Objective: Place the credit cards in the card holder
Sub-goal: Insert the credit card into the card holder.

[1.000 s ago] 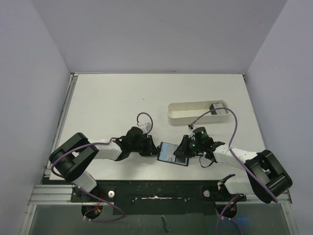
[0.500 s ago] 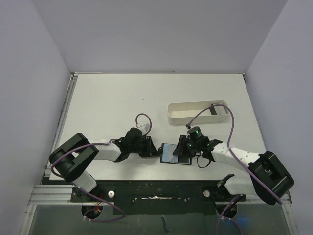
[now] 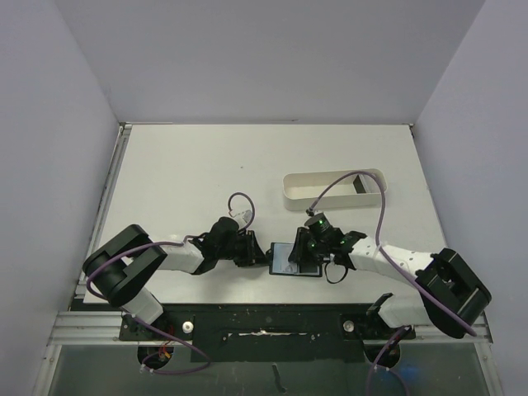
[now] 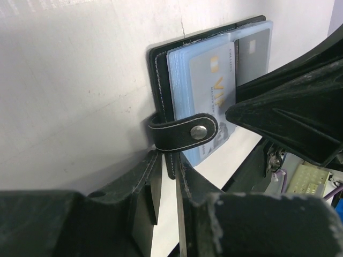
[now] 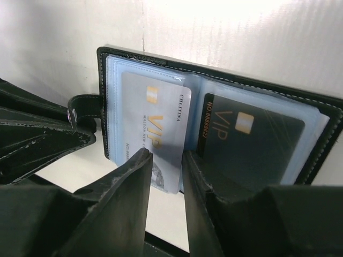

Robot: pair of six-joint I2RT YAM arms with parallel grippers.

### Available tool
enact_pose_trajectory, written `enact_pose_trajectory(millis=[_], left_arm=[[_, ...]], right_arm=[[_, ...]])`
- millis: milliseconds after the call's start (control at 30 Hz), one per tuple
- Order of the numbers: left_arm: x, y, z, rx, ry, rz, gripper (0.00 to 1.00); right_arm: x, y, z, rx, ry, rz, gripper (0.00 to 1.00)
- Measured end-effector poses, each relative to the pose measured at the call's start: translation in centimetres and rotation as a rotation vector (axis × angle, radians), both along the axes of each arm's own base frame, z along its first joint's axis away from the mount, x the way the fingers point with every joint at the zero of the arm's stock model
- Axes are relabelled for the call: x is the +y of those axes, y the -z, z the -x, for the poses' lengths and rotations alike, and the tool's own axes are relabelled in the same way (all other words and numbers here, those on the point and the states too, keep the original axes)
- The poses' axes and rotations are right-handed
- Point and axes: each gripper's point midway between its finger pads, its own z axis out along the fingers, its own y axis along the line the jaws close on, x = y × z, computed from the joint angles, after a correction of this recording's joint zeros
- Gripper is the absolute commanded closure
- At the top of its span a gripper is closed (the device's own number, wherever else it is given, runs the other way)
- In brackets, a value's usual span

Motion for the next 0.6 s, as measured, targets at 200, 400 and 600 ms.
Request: enact_pose_trajectory(millis=[200, 400, 600], left_arm=[[0.0, -0.3, 0.0, -0.003, -0.003, 0.008, 0.83], [-0.1, -0.7, -0.1, -0.004, -0.008, 0.017, 0.81], [-0.2, -1.3, -0.2, -0.01, -0.012, 0.031, 0.8]], right_arm=[[-0.7, -0.5, 0.1, -0.014, 0.021, 0.017, 0.7], [-0.7, -0.5, 0.2, -0.015, 0.021, 0.026, 0.71], [-0.5, -0.2, 0.1, -0.014, 0.016, 0.028, 0.77]])
